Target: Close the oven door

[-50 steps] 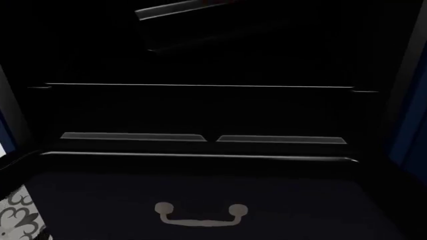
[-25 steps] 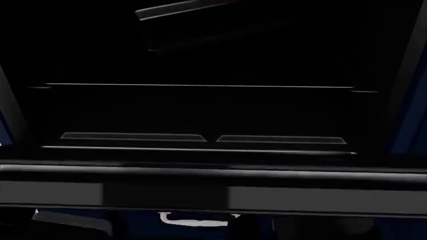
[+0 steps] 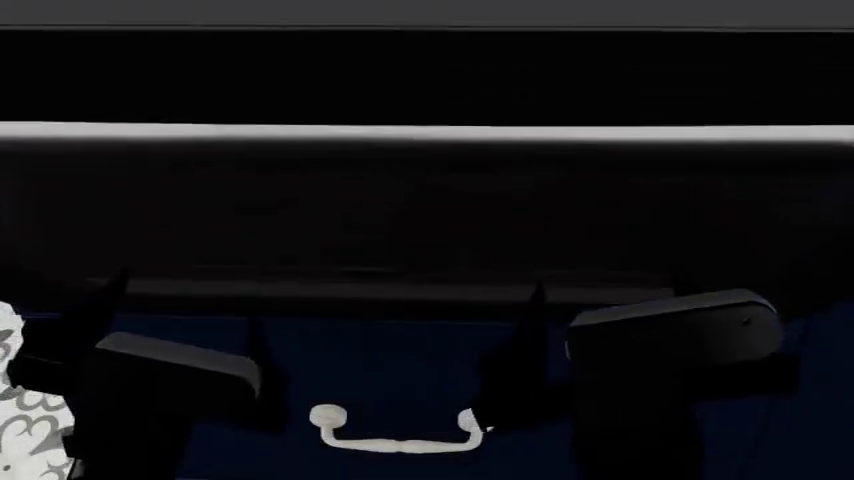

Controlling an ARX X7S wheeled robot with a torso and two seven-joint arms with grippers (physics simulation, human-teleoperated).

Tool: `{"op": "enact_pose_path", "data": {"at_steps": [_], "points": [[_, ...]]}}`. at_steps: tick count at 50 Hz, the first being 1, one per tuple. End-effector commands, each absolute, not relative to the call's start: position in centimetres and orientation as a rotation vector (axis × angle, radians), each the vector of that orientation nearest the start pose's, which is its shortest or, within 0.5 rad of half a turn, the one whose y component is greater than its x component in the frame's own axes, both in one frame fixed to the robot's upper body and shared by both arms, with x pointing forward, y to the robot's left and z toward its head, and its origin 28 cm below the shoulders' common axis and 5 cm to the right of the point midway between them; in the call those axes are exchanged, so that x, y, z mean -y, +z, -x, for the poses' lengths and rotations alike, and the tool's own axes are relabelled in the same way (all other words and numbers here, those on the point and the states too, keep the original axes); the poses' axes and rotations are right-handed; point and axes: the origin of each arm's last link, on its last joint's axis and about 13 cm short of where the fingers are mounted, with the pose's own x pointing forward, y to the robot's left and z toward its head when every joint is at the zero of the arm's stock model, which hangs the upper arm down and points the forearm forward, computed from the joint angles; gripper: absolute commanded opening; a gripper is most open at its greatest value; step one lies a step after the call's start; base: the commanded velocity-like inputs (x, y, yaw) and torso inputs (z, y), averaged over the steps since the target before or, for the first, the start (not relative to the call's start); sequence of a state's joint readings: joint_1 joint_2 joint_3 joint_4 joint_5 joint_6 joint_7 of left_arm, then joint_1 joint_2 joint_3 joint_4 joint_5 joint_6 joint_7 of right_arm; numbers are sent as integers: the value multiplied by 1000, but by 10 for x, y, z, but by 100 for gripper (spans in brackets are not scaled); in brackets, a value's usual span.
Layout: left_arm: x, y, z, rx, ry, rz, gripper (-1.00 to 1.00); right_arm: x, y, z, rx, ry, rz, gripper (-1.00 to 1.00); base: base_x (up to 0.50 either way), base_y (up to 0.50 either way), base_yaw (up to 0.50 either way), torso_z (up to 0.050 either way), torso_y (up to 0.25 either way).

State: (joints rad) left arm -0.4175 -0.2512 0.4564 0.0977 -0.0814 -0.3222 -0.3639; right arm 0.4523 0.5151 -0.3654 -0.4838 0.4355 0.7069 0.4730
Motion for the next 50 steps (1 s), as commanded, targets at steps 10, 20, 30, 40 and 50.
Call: {"op": "enact_pose_path", "data": {"at_steps": [10,20,30,40,50], "points": [[-173,107,-317,133,-36,-249,100,131,167,-287,57,-36,269,100,0,0,0,0,0],[-161,116,-335,140,-53,-247,100,138,170,-306,41,-56,282,100,0,0,0,0,0],[-152,131,-361,150,-59,-229,100,149,182,-333,45,-83,289,100,0,0,0,0,0],[-142,137,-394,124,-60,-210,100,161,190,-366,21,-102,312,100,0,0,0,0,0],[-142,141,-412,74,-24,-187,100,169,190,-397,-9,-109,344,100,0,0,0,0,0]]}}
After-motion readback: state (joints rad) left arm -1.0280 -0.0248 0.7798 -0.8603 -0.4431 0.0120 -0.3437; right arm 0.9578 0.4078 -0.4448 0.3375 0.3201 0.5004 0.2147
